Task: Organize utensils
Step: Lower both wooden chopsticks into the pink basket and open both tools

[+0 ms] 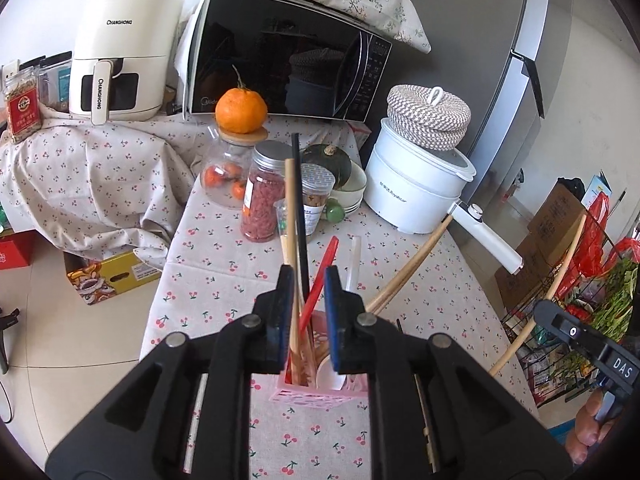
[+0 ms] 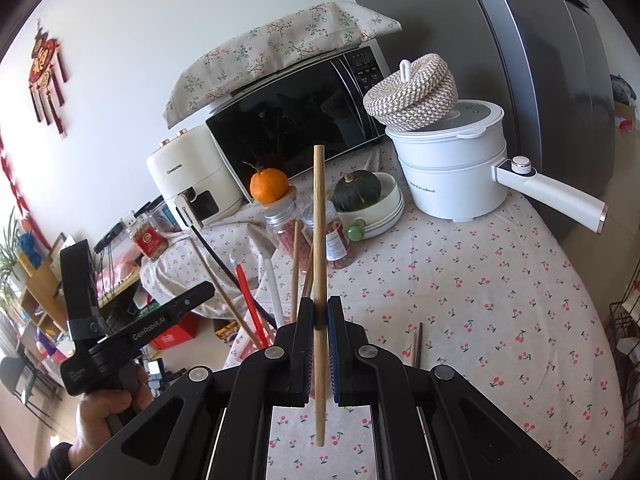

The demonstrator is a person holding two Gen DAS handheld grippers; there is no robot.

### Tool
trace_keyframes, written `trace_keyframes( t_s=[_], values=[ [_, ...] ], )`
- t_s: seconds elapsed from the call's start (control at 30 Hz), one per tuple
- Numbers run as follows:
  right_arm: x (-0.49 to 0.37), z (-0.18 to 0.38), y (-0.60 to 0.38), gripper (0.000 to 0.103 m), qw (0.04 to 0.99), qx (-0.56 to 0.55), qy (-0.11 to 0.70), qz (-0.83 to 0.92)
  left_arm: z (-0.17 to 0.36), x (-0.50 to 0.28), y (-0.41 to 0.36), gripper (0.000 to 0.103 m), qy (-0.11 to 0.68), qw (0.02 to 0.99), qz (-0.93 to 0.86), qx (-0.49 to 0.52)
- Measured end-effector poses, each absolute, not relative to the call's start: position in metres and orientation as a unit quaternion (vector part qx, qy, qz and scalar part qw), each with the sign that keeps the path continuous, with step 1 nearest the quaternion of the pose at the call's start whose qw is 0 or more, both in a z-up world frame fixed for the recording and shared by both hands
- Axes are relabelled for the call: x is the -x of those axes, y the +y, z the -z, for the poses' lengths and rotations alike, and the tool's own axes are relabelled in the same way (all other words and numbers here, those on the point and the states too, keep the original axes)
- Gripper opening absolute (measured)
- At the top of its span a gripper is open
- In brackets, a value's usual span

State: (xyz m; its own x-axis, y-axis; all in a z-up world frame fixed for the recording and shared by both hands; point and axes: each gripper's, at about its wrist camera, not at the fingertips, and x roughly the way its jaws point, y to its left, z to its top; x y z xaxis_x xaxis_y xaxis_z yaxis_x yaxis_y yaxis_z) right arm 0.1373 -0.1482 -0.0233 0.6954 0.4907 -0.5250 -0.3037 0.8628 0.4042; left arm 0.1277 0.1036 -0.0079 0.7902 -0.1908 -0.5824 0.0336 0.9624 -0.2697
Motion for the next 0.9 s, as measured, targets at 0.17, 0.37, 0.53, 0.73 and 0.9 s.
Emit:
trace_keyframes(
  t_s=[0.17,0.37,0.53,0.73,0.9],
  values=[
    [-0.136,0.008,-0.143,0.007,0.912,-0.154,0.296,-0.239,0.003,-0.116,0.105,0.058,0.329,0.934,0.059,0.124],
    [-0.143,-0.004,-0.127,0.007,0.917,-0.177,0.259,-0.246,0.019,-0.101,0.113,0.075,0.378,0.918,0.048,0.114],
    [-0.153,-0.001,-0.106,0.007,0.92,-0.188,0.244,-0.244,0.038,-0.091,0.126,0.079,0.41,0.906,0.037,0.099],
    [-0.158,0.007,-0.078,0.007,0.933,-0.155,0.229,-0.231,0.054,-0.083,0.131,0.079,0.44,0.893,0.036,0.087],
    [-0.16,0.01,-0.074,0.007,0.941,-0.157,0.214,-0.212,0.054,-0.08,0.13,0.079,0.444,0.891,0.041,0.086]
  ],
)
